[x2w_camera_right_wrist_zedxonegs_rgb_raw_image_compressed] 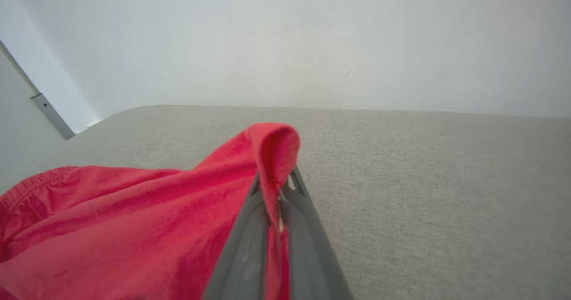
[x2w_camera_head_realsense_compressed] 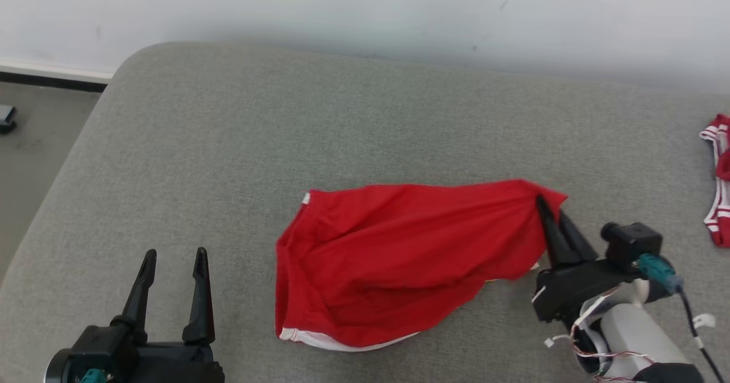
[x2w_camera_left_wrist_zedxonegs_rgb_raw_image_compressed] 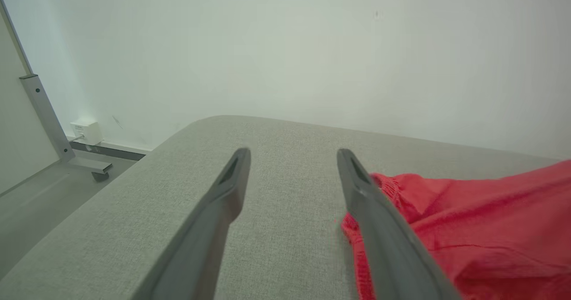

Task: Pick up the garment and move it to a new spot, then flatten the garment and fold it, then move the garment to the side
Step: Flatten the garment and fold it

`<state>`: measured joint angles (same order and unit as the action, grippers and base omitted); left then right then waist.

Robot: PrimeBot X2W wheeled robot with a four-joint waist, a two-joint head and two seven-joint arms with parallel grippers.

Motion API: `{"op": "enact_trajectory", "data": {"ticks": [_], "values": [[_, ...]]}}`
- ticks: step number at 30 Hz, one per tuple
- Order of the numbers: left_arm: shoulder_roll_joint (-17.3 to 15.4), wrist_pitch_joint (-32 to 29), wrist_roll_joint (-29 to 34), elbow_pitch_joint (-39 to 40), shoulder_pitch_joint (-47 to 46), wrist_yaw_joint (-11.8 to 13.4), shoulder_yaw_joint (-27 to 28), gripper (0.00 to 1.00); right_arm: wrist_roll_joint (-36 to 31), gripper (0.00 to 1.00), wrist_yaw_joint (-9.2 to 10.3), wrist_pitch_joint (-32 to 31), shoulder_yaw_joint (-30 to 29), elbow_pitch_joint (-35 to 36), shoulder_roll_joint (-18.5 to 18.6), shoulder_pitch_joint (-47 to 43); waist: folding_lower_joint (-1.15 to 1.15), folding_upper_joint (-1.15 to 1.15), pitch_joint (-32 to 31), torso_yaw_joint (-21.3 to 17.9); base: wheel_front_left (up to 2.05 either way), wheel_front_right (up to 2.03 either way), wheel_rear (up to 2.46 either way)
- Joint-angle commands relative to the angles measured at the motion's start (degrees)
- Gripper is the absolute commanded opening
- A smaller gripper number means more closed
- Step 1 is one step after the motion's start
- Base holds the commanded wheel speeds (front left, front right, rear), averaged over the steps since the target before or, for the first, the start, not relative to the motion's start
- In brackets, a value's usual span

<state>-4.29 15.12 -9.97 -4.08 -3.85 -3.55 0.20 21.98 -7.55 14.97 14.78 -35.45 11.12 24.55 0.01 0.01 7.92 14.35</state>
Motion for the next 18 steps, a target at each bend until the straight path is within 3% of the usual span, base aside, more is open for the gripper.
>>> {"op": "enact_trajectory", "data": {"ticks": [1,10,18], "values": [[0.19,-0.01,0.52,-0.11,0.14,-0.26,0.29,1.00,-0.73,0.00,0.16,0.25,-0.91,2.04,0.88,-0.88,-0.01,-0.01,-1.09,-1.34,0.00,0.00,0.00],[0.94,-0.01,0.59,-0.61,0.03,-0.95,-0.18,1.00,-2.95,0.00,0.16,0.25,-1.99,11.85,4.34,1.01,-0.01,-0.01,-1.82,-1.93,0.00,0.00,0.00],[1.28,-0.01,-0.04,-1.10,-1.09,-1.18,-0.74,1.00,-3.72,0.00,0.16,0.05,1.37,6.21,7.30,11.66,-0.01,-0.01,0.06,1.99,0.00,0.00,0.00]]}}
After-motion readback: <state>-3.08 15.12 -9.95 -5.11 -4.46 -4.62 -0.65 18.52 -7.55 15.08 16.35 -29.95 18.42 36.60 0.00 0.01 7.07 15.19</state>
